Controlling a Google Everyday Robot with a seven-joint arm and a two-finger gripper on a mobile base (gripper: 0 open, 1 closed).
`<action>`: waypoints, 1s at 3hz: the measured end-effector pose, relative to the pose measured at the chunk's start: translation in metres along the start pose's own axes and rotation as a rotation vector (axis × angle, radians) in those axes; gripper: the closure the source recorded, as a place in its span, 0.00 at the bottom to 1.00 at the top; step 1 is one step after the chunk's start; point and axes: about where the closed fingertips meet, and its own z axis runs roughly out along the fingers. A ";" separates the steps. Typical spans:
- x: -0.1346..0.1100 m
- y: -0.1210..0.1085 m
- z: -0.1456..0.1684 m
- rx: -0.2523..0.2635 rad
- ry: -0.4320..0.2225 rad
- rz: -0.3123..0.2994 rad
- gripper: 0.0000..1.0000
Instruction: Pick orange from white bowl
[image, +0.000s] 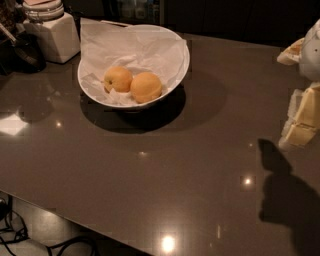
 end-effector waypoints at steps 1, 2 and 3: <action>0.000 0.000 0.000 0.001 0.000 0.000 0.00; -0.014 -0.006 0.001 -0.001 0.044 0.020 0.00; -0.038 -0.018 0.008 -0.019 0.104 0.041 0.00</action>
Offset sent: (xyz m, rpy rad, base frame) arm 0.0244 0.0351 0.0055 -0.1111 0.0783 -0.0921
